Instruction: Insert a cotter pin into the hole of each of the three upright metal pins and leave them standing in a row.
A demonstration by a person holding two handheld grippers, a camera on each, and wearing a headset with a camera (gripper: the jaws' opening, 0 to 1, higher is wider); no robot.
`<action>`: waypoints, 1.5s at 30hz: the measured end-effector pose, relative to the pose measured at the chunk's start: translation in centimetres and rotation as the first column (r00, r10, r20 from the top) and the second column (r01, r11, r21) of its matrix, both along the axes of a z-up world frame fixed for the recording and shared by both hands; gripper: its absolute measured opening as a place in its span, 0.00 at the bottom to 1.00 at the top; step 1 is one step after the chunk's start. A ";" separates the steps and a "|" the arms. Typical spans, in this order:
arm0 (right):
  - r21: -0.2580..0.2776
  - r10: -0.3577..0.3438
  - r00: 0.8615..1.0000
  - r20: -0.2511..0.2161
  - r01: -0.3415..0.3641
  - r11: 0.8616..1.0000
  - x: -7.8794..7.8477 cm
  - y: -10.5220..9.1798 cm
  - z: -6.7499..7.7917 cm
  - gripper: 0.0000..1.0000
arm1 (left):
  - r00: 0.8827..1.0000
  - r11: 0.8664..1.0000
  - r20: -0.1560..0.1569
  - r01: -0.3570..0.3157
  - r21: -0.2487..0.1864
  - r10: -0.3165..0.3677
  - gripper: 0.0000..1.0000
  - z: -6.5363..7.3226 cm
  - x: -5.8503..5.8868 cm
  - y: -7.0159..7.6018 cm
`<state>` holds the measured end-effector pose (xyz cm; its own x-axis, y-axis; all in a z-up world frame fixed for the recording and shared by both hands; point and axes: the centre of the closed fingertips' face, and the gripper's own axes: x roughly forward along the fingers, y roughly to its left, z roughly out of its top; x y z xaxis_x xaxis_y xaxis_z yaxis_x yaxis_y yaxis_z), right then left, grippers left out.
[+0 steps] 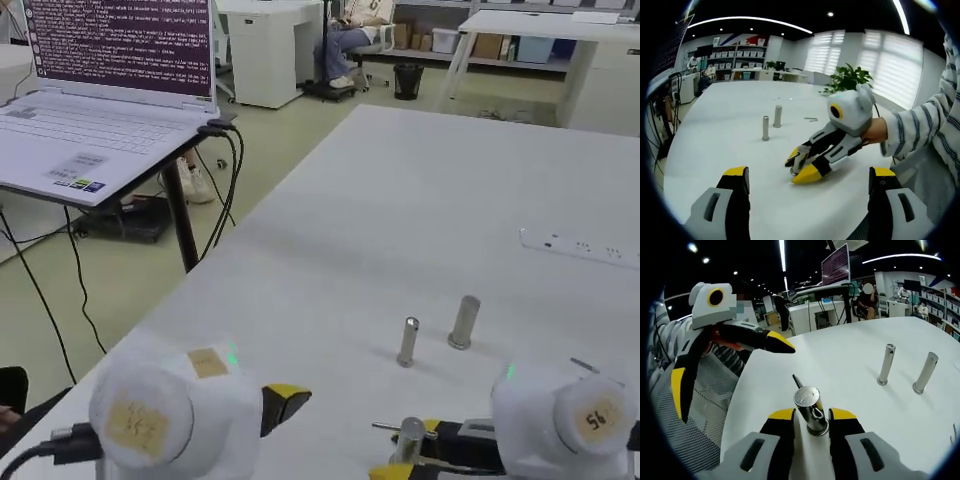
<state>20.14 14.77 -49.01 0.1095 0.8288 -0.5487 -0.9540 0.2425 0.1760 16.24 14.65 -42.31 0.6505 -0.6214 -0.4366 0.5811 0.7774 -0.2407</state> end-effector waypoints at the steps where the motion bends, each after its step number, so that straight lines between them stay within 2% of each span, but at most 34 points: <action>1: 0.011 0.001 1.000 0.009 -0.001 1.000 0.2 0.1 0.2 0.21 | 1.000 1.000 -0.004 -0.003 -0.005 0.003 0.99 -0.1 -0.1 -0.2; 3: 0.017 0.008 1.000 0.020 -0.008 1.000 0.2 0.2 0.2 0.17 | 1.000 1.000 -0.008 -0.002 0.001 0.002 0.99 -0.2 -0.2 -0.6; 5: 0.007 0.011 0.999 0.052 -0.011 1.000 0.4 0.1 0.1 0.12 | 1.000 1.000 -0.008 -0.003 0.002 0.003 0.99 -0.2 -0.3 -0.8; 7: 0.011 0.021 0.998 0.059 -0.022 1.000 0.4 0.2 0.1 0.12 | 1.000 1.000 -0.007 -0.007 -0.004 0.007 0.99 0.0 -0.3 -0.9; 10: -0.006 0.055 0.992 0.117 -0.055 0.998 0.3 0.2 0.3 0.11 | 1.000 1.000 -0.012 -0.009 -0.005 0.008 0.99 0.0 -0.4 -0.9; 12: -0.019 0.079 0.982 0.170 -0.076 0.997 0.4 0.1 0.5 0.09 | 1.000 1.000 -0.023 -0.011 0.009 0.011 0.99 -0.3 -0.5 -0.8; 13: -0.019 0.067 0.986 0.150 -0.065 0.998 0.3 0.1 0.4 0.09 | 1.000 1.000 -0.024 -0.012 0.016 0.012 0.99 -0.4 -0.5 -0.8; 15: -0.030 0.076 0.980 0.182 -0.072 0.997 0.5 0.0 0.4 0.09 | 0.999 1.000 -0.028 -0.015 0.020 0.015 0.99 -0.5 -0.5 -0.6; 20: -0.021 0.042 0.982 0.184 -0.039 0.999 1.4 -0.4 1.0 0.09 | 0.999 0.999 -0.029 -0.031 0.017 0.032 0.99 -0.2 -0.4 -0.4; 25: -0.007 0.007 0.980 0.196 -0.006 1.000 3.8 -1.4 2.0 0.09 | 0.999 0.999 -0.032 -0.036 0.017 0.036 0.99 0.0 -0.4 -0.4; 29: -0.017 -0.014 0.980 0.198 0.017 1.000 5.5 -2.4 2.0 0.09 | 0.999 0.999 -0.034 -0.039 0.023 0.039 0.99 0.2 -0.3 -0.4; 32: -0.023 -0.016 0.979 0.203 0.022 0.999 6.2 -2.9 1.9 0.09 | 0.999 0.999 -0.031 -0.043 0.027 0.043 0.99 0.2 -0.3 -0.4; 36: -0.021 -0.020 0.979 0.201 0.025 0.999 6.5 -3.3 1.7 0.09 | 0.998 0.999 -0.044 -0.040 0.027 0.041 0.99 -0.2 -0.4 -0.7; 45: -0.044 0.010 0.977 0.212 -0.001 0.999 6.1 -3.4 0.8 0.09 | 0.997 0.998 -0.068 -0.039 0.039 0.041 0.98 -0.5 -0.5 -1.1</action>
